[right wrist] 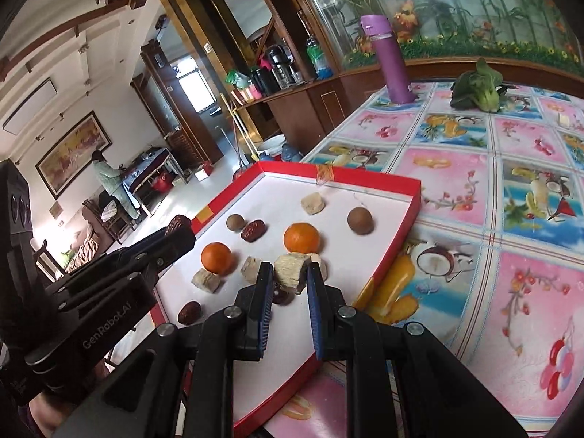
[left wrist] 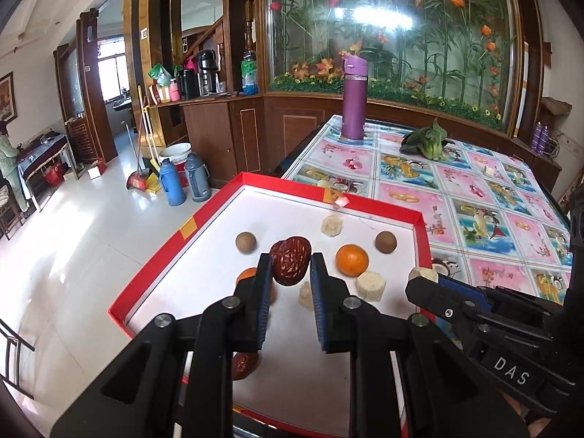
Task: Organize fruits
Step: 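Lower the date into the tray with the left tool while the right tool releases the cake there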
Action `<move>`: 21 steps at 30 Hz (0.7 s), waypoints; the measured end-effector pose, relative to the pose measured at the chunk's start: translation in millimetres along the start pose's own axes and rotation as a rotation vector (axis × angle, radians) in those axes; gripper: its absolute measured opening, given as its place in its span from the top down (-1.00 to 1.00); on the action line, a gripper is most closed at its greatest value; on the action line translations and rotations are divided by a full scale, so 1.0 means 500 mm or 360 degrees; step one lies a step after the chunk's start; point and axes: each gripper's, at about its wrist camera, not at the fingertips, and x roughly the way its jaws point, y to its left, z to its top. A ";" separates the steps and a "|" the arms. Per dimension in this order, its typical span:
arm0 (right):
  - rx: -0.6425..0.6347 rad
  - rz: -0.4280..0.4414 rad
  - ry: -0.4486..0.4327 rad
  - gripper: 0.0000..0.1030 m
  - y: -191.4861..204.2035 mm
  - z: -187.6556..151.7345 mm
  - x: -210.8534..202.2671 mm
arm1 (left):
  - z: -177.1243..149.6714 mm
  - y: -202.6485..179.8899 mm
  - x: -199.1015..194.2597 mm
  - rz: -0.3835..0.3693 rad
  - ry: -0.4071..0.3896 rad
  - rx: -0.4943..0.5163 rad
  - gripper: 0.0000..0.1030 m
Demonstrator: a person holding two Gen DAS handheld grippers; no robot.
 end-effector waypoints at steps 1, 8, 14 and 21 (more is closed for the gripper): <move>0.0003 0.0005 0.0009 0.68 0.001 -0.002 0.002 | -0.003 0.002 0.001 0.0002 0.0006 -0.0002 0.56; -0.0004 0.0015 0.0038 0.67 0.012 -0.016 0.007 | -0.033 0.016 0.012 0.0013 0.0071 0.0001 0.56; -0.0039 0.0011 0.0051 0.67 0.025 -0.021 0.019 | -0.043 0.022 0.022 0.0031 0.0111 0.0001 0.56; -0.0084 -0.0056 0.0073 0.67 0.033 -0.022 0.038 | -0.053 0.021 0.044 0.0025 0.0176 -0.0008 0.56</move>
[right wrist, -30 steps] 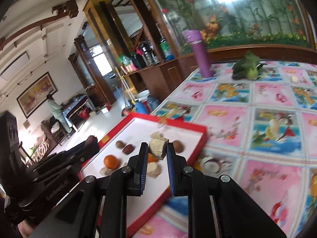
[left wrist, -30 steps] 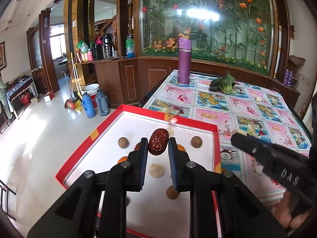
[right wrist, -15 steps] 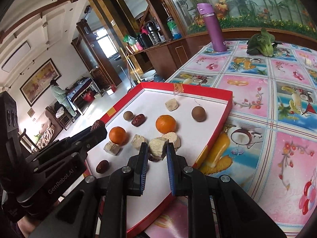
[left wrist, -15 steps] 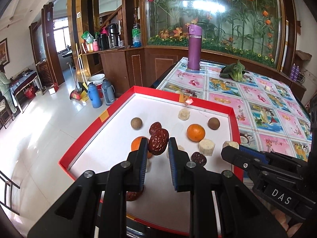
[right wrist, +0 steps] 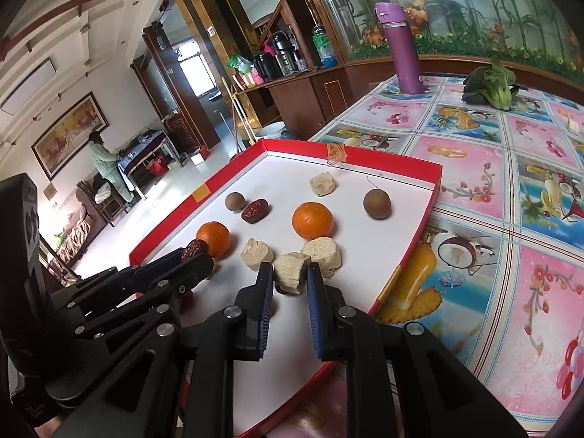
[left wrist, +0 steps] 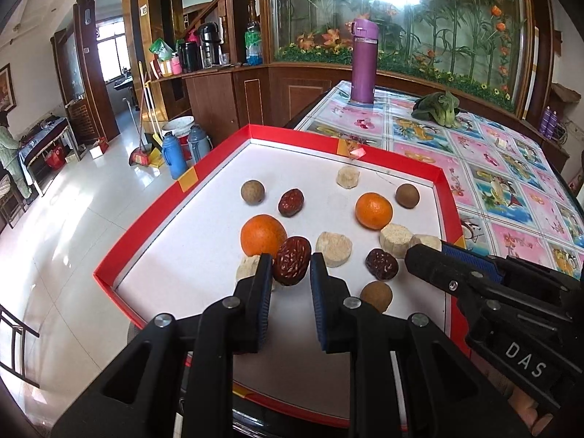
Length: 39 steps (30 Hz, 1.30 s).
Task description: Organize fruits
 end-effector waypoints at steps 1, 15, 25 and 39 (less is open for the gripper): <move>0.0004 -0.0005 0.0008 0.67 -0.001 -0.001 0.003 | -0.001 0.000 0.002 0.0003 0.0005 -0.0001 0.56; -0.0026 -0.0078 0.0063 0.67 0.005 -0.004 0.018 | -0.001 -0.014 0.012 0.0073 0.0001 0.0050 0.55; 0.0010 -0.0070 0.0054 0.58 -0.007 -0.002 0.016 | 0.000 -0.012 0.009 0.0122 0.0010 0.0046 0.02; 0.0078 -0.0037 -0.0110 0.06 -0.025 0.009 -0.059 | 0.020 0.002 -0.063 0.0160 -0.0143 -0.0025 -0.73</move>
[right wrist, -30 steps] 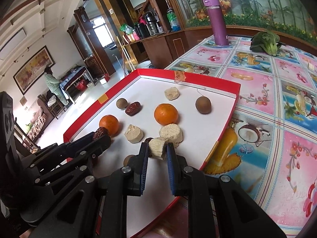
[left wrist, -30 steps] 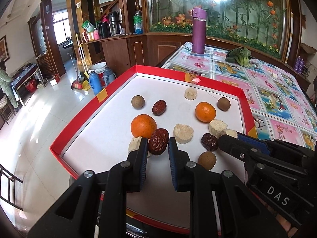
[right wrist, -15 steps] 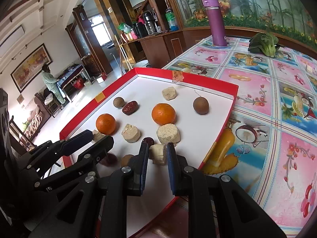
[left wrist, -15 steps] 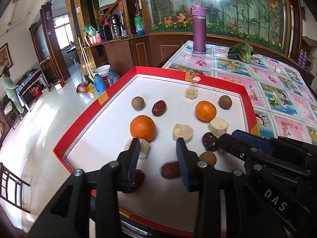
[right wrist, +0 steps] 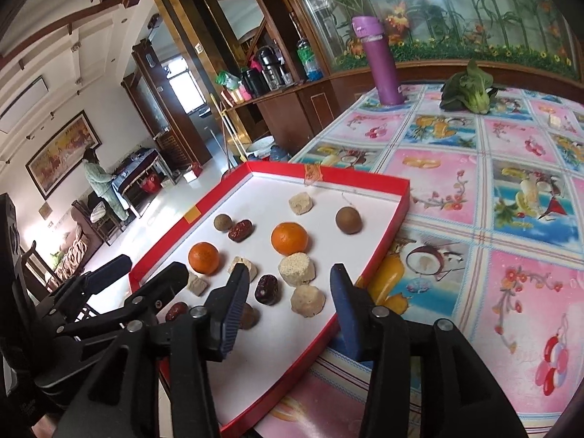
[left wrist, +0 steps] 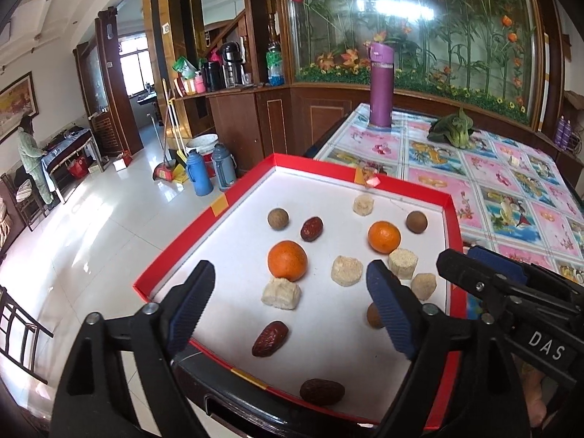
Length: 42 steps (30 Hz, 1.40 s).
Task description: Organize fruits
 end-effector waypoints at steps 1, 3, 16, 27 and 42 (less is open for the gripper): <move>-0.0012 -0.0008 -0.0018 0.00 0.003 0.003 -0.009 | 0.002 0.002 -0.007 0.0004 -0.0012 -0.0014 -0.77; -0.0039 -0.0021 -0.0062 -0.09 0.010 0.007 -0.027 | 0.007 0.007 -0.024 0.0017 -0.0042 -0.0032 -0.88; -0.0210 -0.0090 -0.0369 -0.50 0.054 0.014 -0.140 | 0.024 0.004 -0.106 0.0171 -0.0176 -0.0001 -1.00; -0.0345 -0.0157 -0.0523 -0.53 0.083 0.000 -0.181 | 0.026 0.021 -0.165 0.0155 -0.0251 -0.0046 -1.00; -0.0414 -0.0195 -0.0577 -0.55 0.104 -0.013 -0.201 | 0.021 0.052 -0.204 0.0221 -0.0355 -0.0061 -1.00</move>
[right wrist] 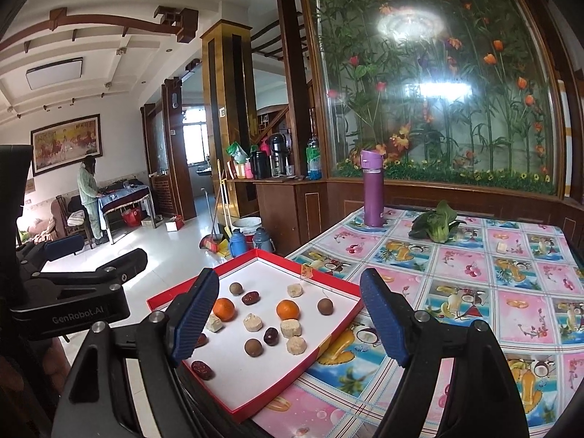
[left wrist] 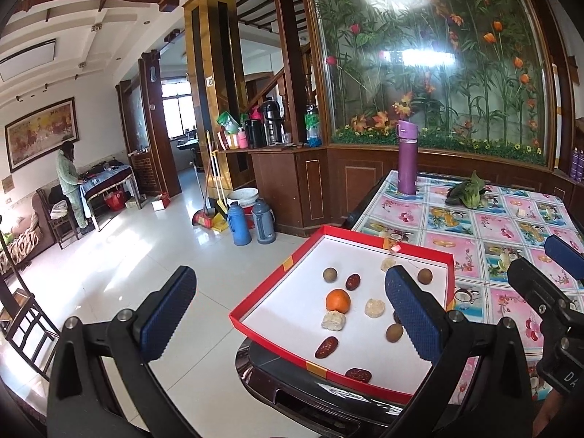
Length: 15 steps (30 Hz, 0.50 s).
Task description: Organize fruits
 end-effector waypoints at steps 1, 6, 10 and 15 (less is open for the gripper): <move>-0.0001 0.0000 0.0000 -0.55 0.001 0.000 0.000 | 0.001 0.001 -0.002 -0.0002 0.0001 -0.0001 -1.00; -0.0026 0.0009 -0.0019 -0.55 0.014 0.005 -0.009 | 0.003 0.010 -0.010 0.0001 -0.0006 -0.0026 -1.00; -0.0068 0.0012 -0.0033 -0.55 0.026 0.009 -0.014 | 0.004 0.018 -0.016 -0.0011 -0.0002 -0.0049 -1.00; -0.0095 0.0019 -0.0040 -0.55 0.038 0.007 -0.015 | 0.006 0.024 -0.023 0.0006 -0.0030 -0.0046 -1.00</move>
